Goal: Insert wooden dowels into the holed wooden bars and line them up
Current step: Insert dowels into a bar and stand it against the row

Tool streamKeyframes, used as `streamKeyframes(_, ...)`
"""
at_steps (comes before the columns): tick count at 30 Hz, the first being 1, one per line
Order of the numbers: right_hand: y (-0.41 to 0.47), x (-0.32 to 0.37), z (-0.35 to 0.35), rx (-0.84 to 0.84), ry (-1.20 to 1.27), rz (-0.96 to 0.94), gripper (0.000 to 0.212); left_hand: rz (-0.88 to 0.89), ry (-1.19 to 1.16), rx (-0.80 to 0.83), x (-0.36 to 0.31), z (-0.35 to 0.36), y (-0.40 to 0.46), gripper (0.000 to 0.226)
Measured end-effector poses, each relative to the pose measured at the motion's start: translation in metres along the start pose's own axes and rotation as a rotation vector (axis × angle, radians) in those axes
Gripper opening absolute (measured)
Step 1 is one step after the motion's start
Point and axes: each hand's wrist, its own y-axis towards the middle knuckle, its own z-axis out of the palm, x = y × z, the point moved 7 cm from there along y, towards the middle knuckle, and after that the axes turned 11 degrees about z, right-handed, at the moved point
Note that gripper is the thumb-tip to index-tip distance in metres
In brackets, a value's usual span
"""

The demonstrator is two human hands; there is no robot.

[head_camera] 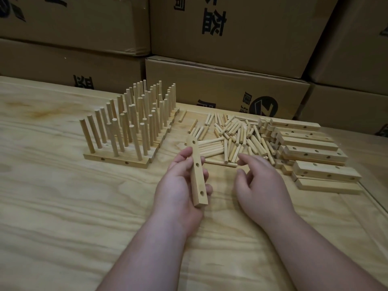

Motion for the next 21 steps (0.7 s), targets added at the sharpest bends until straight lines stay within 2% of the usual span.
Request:
streamKeyframes(4, 0.018, 0.009, 0.015, 0.073, -0.085, 0.001, 0.039, -0.024, -0.032, 0.026, -0.003, 0.002, -0.002, 0.033)
streamKeyframes(7, 0.025, 0.012, 0.030, 0.166, -0.265, -0.027, 0.043, -0.016, -0.169, 0.072, -0.008, 0.005, -0.003, 0.041)
streamKeyframes(12, 0.026, 0.009, 0.028, 0.085, -0.279, 0.002, 0.036, -0.042, -0.262, 0.192, -0.014, 0.012, -0.008, 0.062)
streamKeyframes(18, 0.023, 0.007, 0.023, 0.084, -0.274, 0.028, 0.031, -0.252, -0.235, 0.385, 0.000, 0.021, -0.019, 0.068)
streamKeyframes(21, 0.019, 0.009, 0.019, 0.056, -0.286, 0.023, 0.025, -0.264, -0.190, 0.369, 0.004, 0.018, -0.018, 0.078)
